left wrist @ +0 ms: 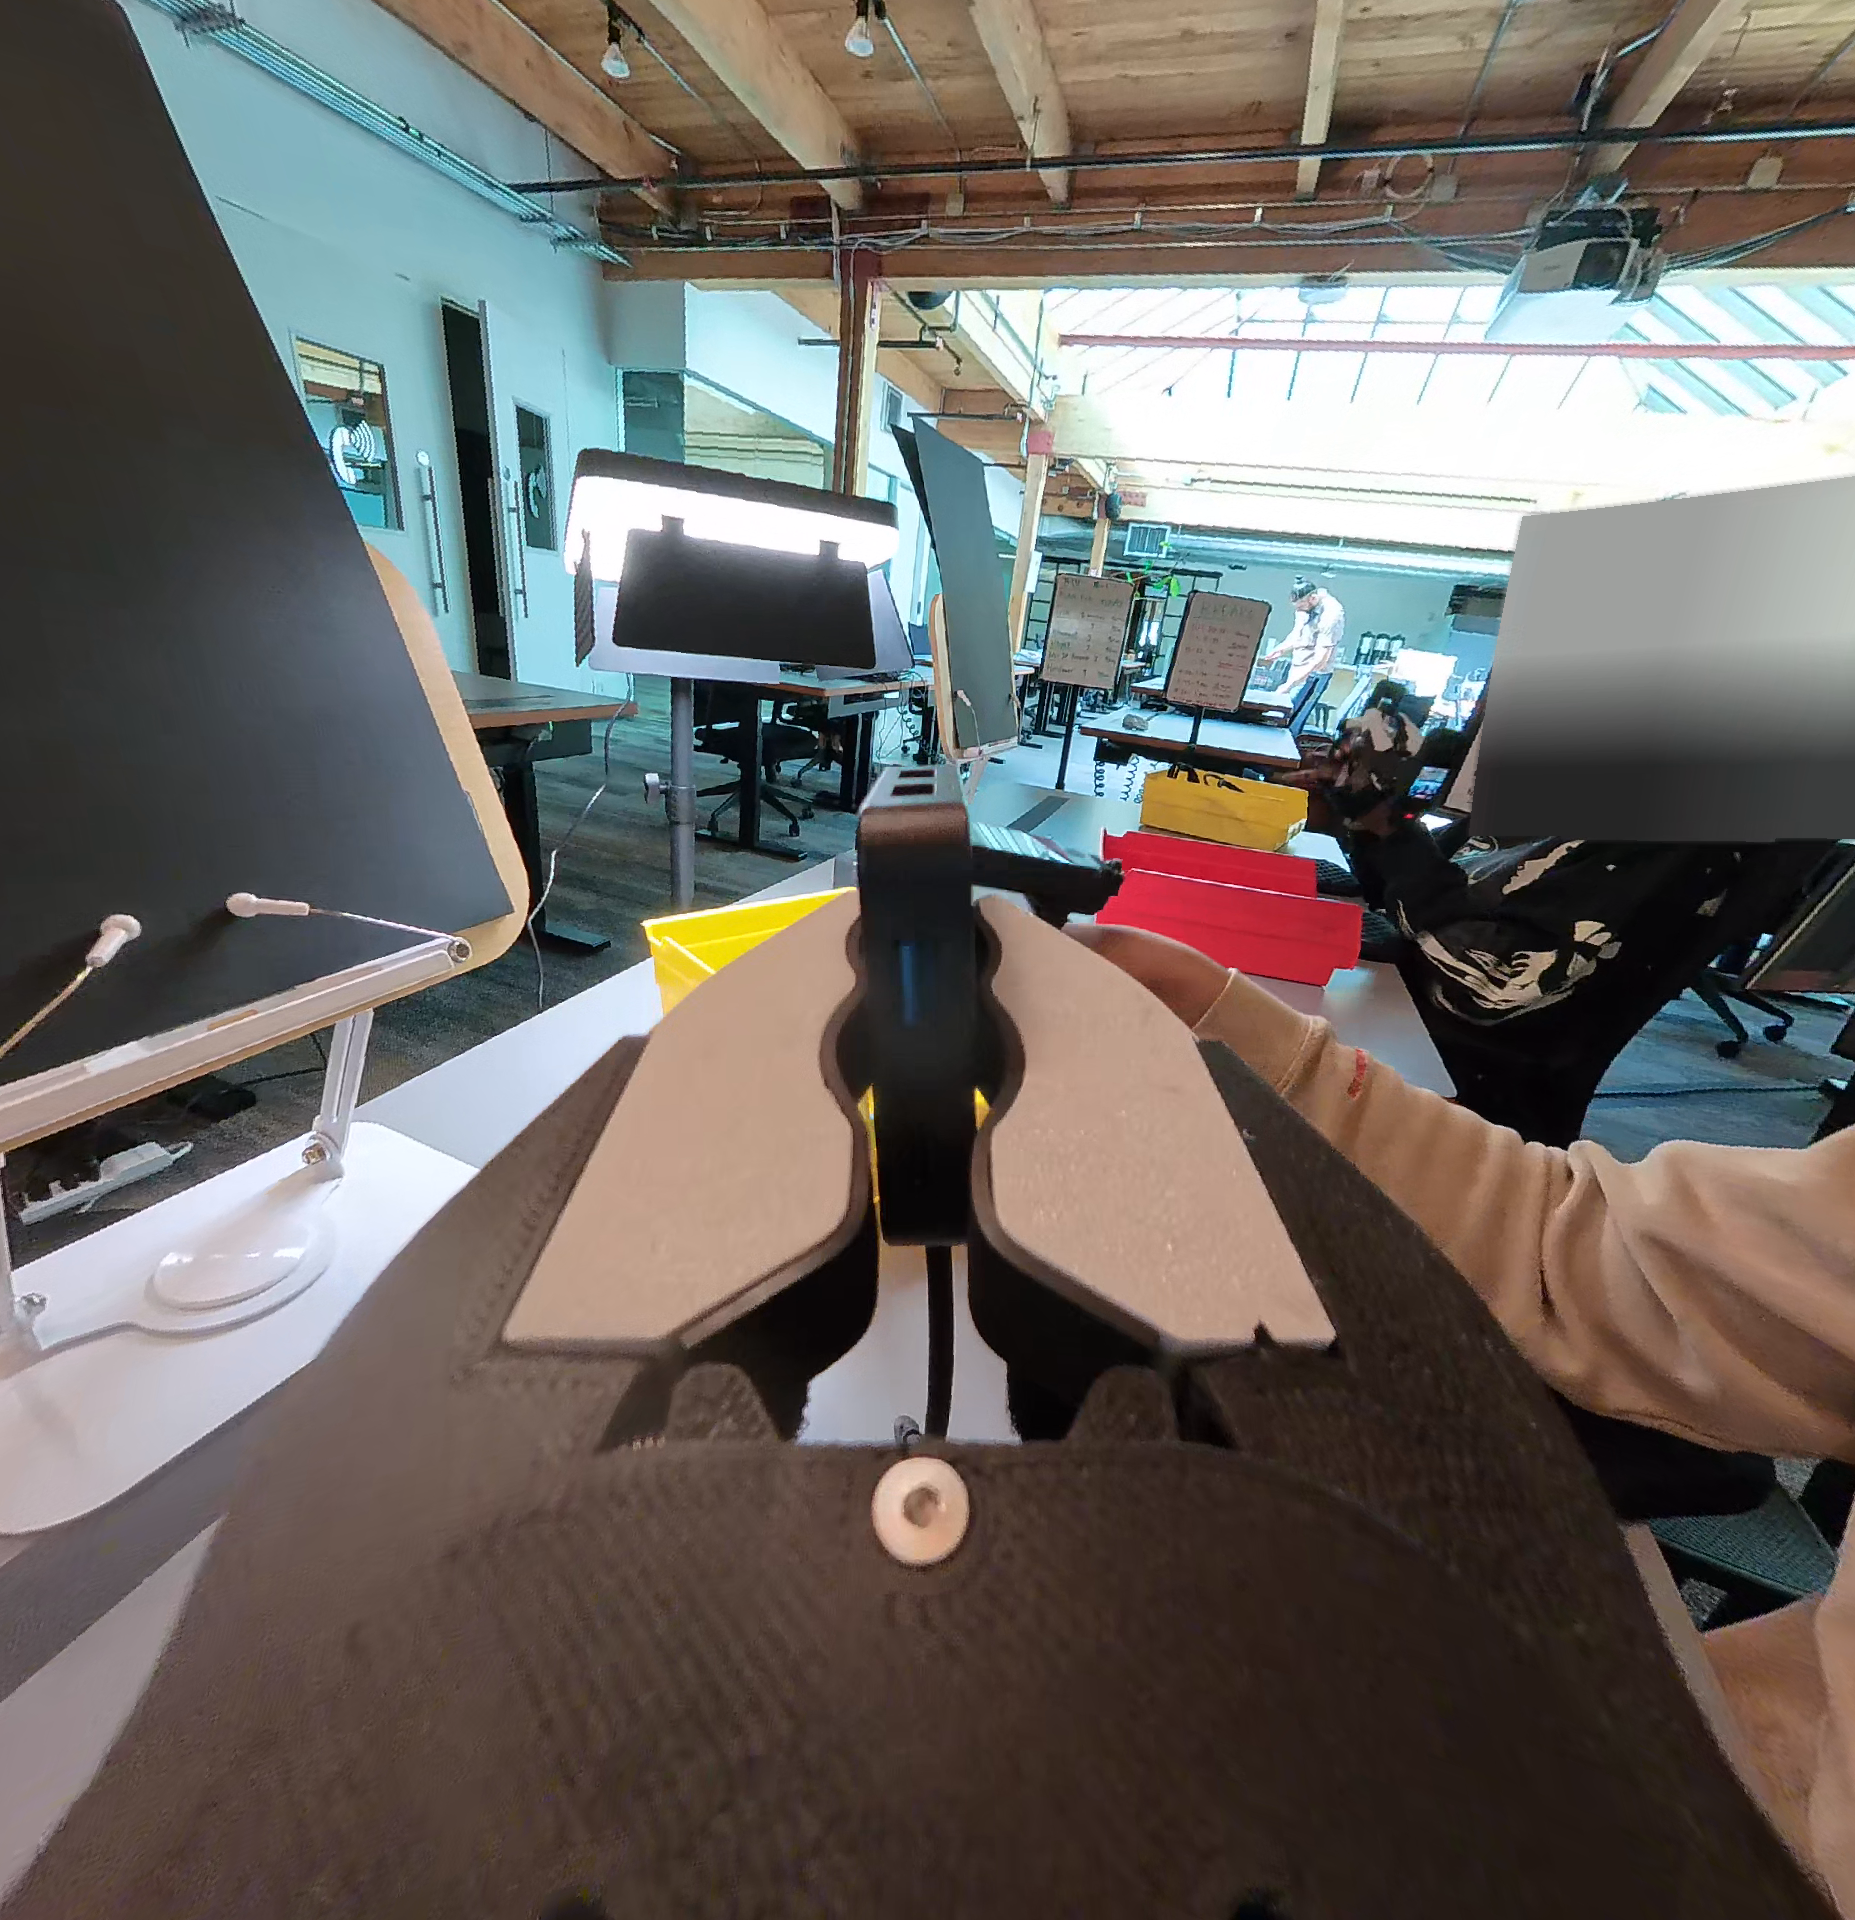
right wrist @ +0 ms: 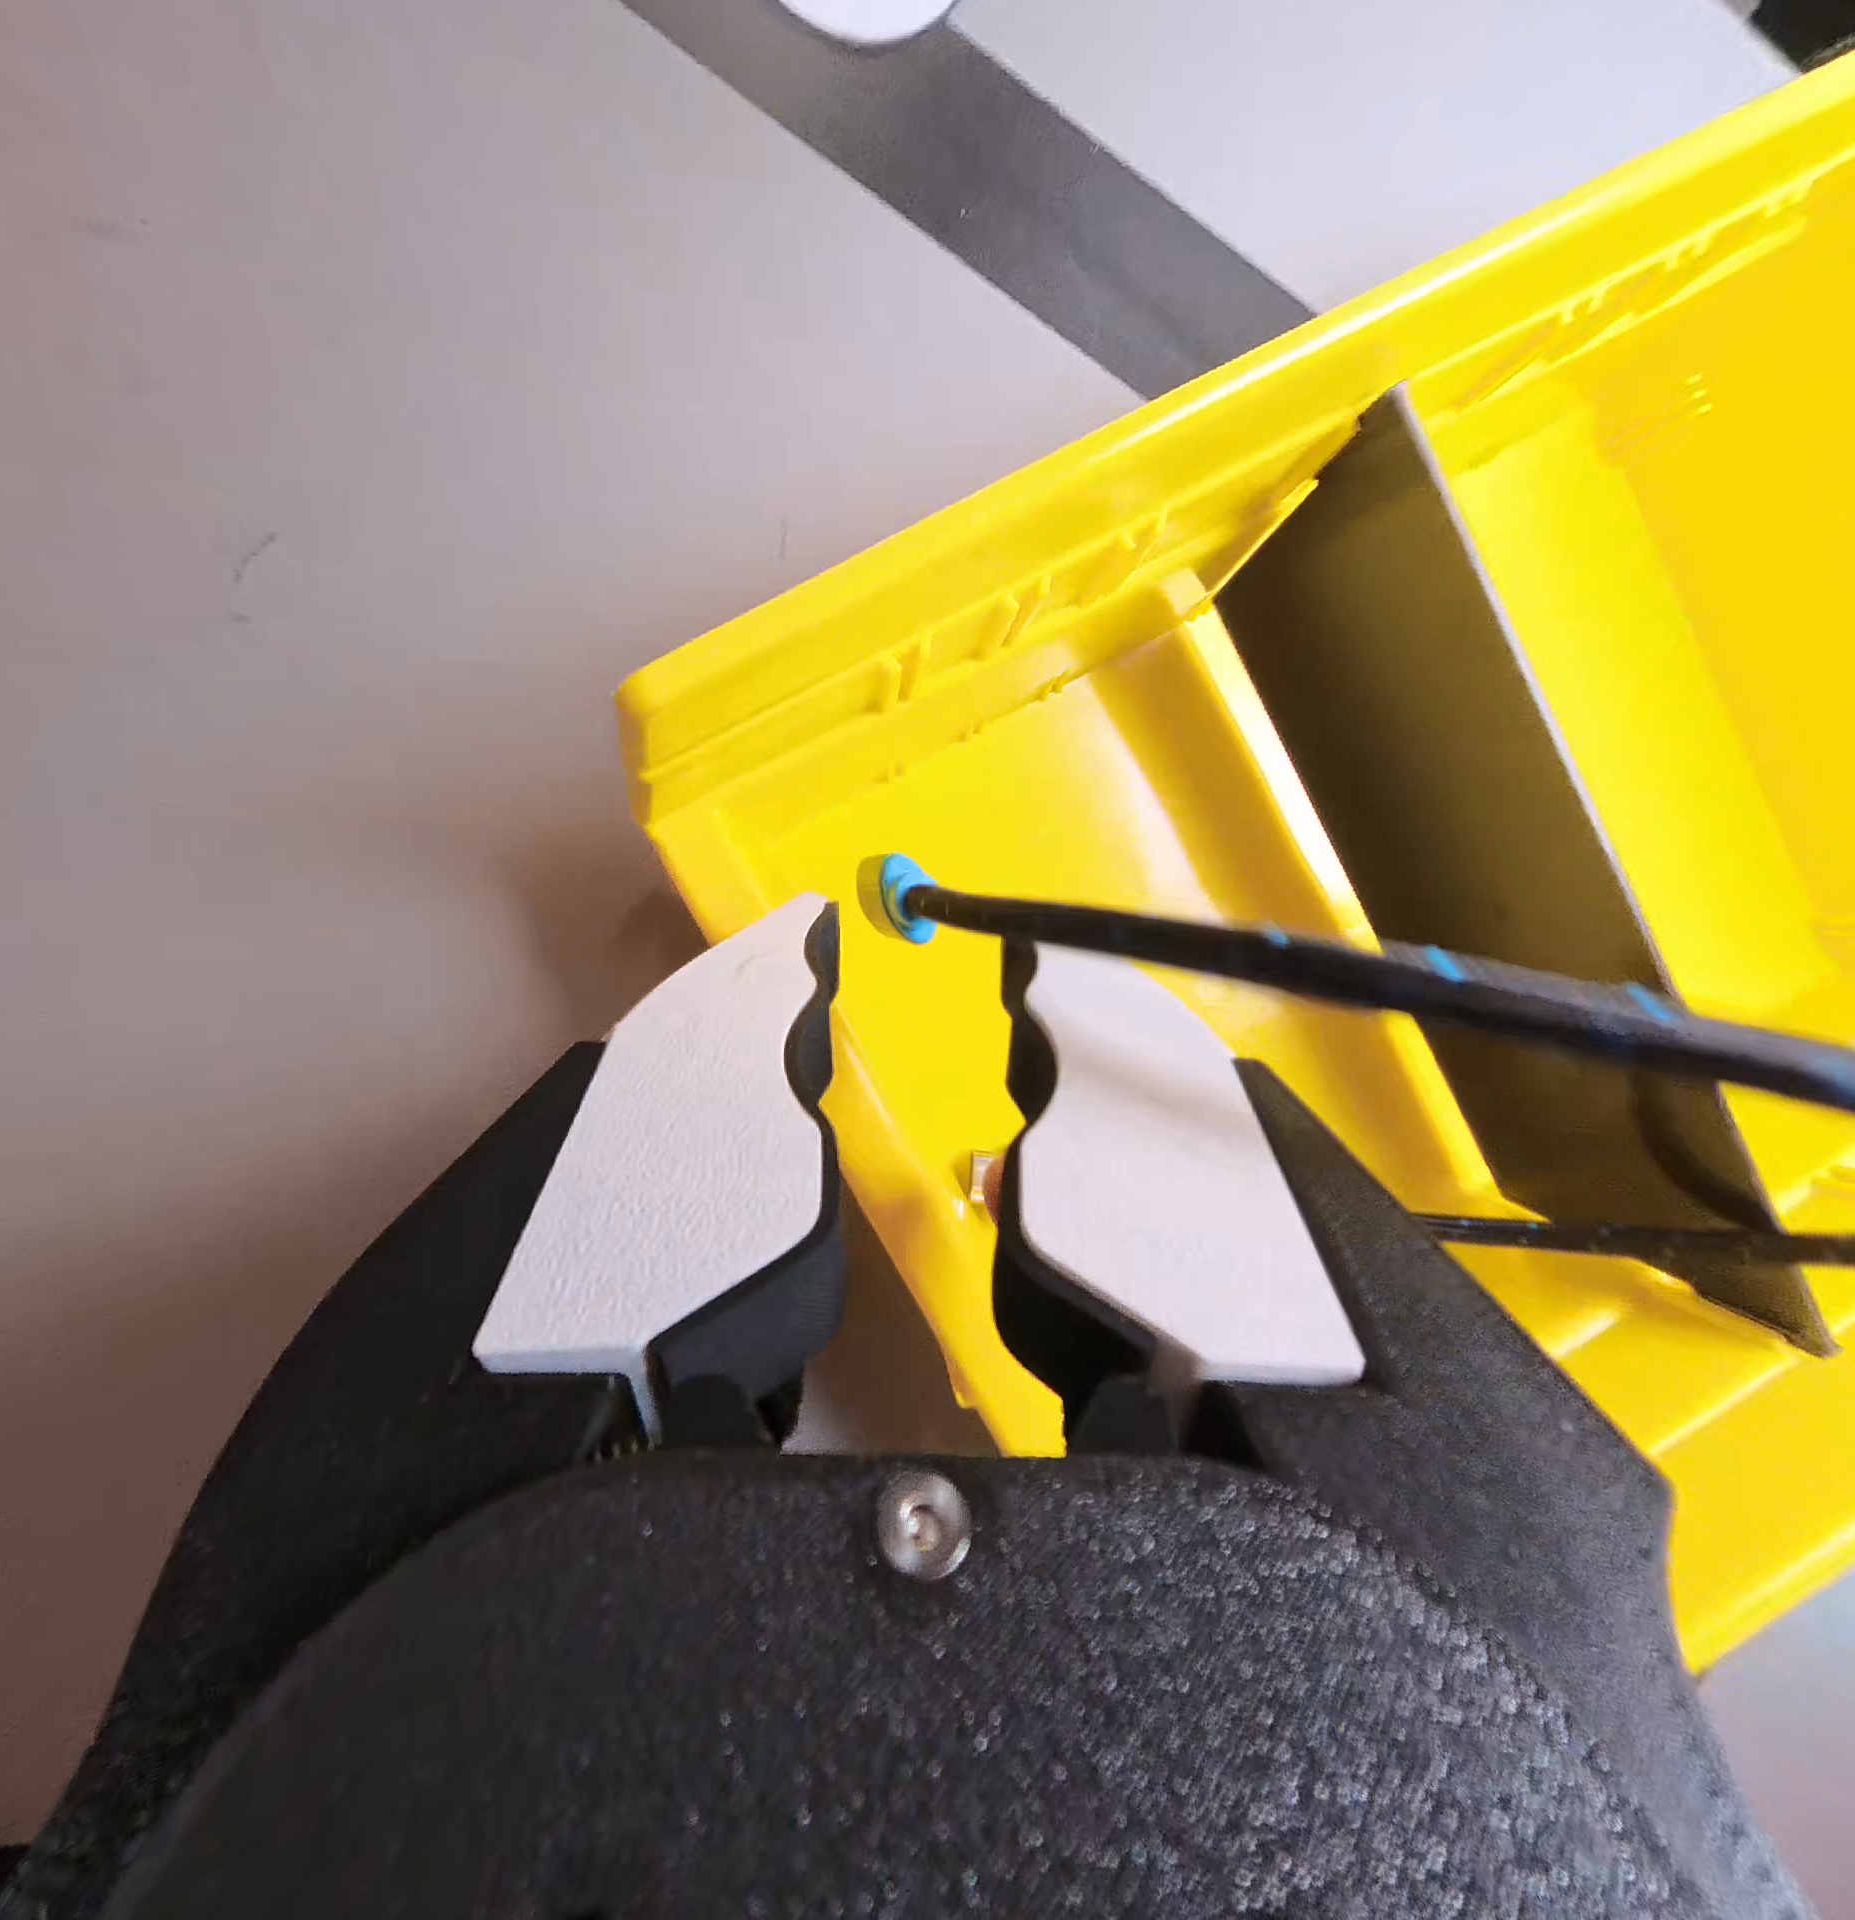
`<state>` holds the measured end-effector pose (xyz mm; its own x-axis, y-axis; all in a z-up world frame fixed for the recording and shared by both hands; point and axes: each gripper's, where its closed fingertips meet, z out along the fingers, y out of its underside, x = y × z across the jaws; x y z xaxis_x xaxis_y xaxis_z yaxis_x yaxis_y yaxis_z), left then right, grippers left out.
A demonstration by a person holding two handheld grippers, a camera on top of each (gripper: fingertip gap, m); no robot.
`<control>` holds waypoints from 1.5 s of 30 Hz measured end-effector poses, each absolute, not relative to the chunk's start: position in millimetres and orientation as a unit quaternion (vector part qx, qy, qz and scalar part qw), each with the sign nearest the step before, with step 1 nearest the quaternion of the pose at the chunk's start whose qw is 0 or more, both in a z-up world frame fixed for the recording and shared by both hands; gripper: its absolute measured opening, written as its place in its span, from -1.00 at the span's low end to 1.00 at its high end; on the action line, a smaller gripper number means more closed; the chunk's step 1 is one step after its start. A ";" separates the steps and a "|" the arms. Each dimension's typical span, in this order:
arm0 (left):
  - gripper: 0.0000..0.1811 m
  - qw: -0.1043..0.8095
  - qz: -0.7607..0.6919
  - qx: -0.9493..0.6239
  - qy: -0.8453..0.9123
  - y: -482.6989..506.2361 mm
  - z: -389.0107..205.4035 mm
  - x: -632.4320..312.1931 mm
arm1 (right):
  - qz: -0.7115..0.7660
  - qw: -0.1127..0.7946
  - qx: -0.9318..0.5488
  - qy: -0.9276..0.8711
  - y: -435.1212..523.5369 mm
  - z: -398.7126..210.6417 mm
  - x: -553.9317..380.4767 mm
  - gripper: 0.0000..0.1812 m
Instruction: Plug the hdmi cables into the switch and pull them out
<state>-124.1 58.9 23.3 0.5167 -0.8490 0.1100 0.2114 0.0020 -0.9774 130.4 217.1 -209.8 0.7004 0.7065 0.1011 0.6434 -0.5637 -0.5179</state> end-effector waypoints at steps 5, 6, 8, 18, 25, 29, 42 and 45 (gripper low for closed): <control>-0.84 0.648 -0.398 -0.585 0.280 61.7 17.8 -120.7 | 0.063 0.342 -0.867 -0.357 220.2 -171.4 132.0 -0.67; -0.85 0.647 -0.399 -0.586 0.281 62.1 16.7 -119.6 | 0.061 0.365 -0.859 -0.354 221.5 -161.4 131.0 -0.67; -0.84 0.642 -0.399 -0.589 0.284 62.8 13.9 -116.6 | 0.094 0.416 -0.826 -0.369 216.6 -136.2 114.3 -0.68; -0.84 0.571 -0.367 -0.612 0.406 50.8 -28.5 -79.2 | 0.357 0.482 -0.596 -0.534 86.7 -40.4 -16.4 -0.67; -0.84 0.519 -0.303 -0.601 0.527 26.0 -62.6 -40.8 | 0.403 0.436 -0.511 -0.622 26.5 -45.0 -47.3 -0.58; -0.82 0.506 -0.297 -0.602 0.542 23.7 -71.5 -33.2 | 0.389 0.424 -0.492 -0.654 18.4 -53.7 -46.9 -0.85; -0.56 0.627 -0.332 -0.608 0.356 64.8 -16.4 -104.1 | 0.133 0.769 -0.510 -0.362 144.0 46.5 83.4 -0.85; -0.56 0.625 -0.323 -0.616 0.354 68.7 -20.7 -106.7 | 0.032 0.790 -0.527 -0.311 185.1 36.6 115.0 -0.85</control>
<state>-106.7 68.7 -20.7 0.5409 -0.8400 -0.0435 -0.0319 0.0312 -0.9990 115.0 185.1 36.6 0.8047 0.3782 0.4576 0.2769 0.4427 -0.8529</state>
